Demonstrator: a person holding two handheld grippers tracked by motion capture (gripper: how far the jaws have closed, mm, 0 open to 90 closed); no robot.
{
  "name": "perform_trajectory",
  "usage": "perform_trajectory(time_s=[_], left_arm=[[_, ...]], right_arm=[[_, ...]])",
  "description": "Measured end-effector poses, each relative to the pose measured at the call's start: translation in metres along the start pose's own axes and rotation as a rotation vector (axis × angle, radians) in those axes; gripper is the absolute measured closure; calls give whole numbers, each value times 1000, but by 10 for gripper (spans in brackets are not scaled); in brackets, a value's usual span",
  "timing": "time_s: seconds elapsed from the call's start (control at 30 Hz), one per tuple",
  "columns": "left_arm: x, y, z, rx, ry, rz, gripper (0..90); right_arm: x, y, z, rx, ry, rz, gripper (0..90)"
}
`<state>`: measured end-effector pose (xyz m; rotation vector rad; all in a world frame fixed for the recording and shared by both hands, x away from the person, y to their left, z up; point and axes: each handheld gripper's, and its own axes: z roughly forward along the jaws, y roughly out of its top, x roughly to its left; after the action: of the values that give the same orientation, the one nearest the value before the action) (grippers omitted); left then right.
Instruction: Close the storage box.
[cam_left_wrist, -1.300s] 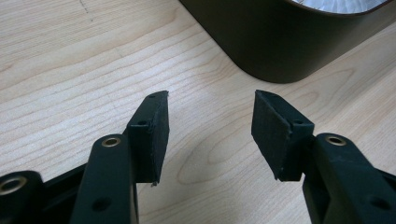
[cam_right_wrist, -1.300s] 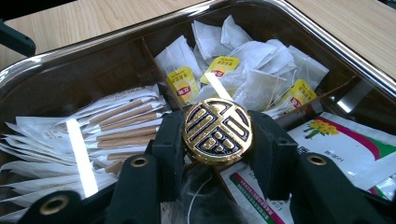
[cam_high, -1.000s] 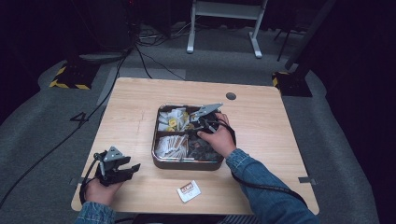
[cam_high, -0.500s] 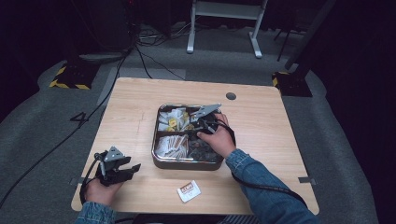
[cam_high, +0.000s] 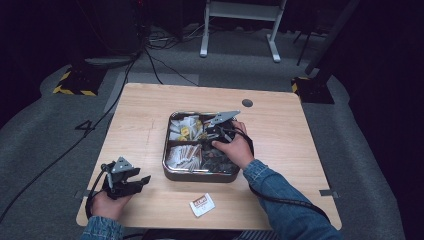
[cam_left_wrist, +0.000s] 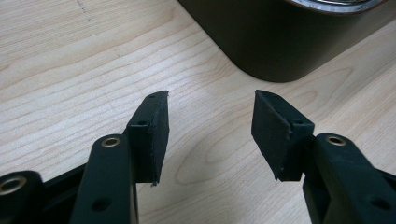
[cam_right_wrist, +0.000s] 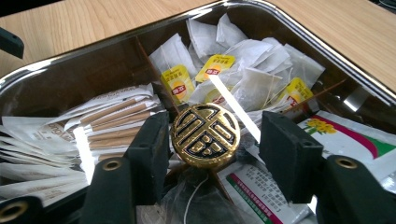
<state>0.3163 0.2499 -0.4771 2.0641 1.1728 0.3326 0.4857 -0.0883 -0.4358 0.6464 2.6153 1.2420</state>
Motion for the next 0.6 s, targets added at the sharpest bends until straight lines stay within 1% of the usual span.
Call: perform_trajectory(time_s=[0.23, 0.6], left_arm=[[1, 1, 1, -2, -3, 1, 469], [1, 3, 3, 2, -7, 2, 468]], right_arm=[[-3, 4, -14, -33, -8, 15, 404], [-6, 7, -50, -73, -27, 29, 385]])
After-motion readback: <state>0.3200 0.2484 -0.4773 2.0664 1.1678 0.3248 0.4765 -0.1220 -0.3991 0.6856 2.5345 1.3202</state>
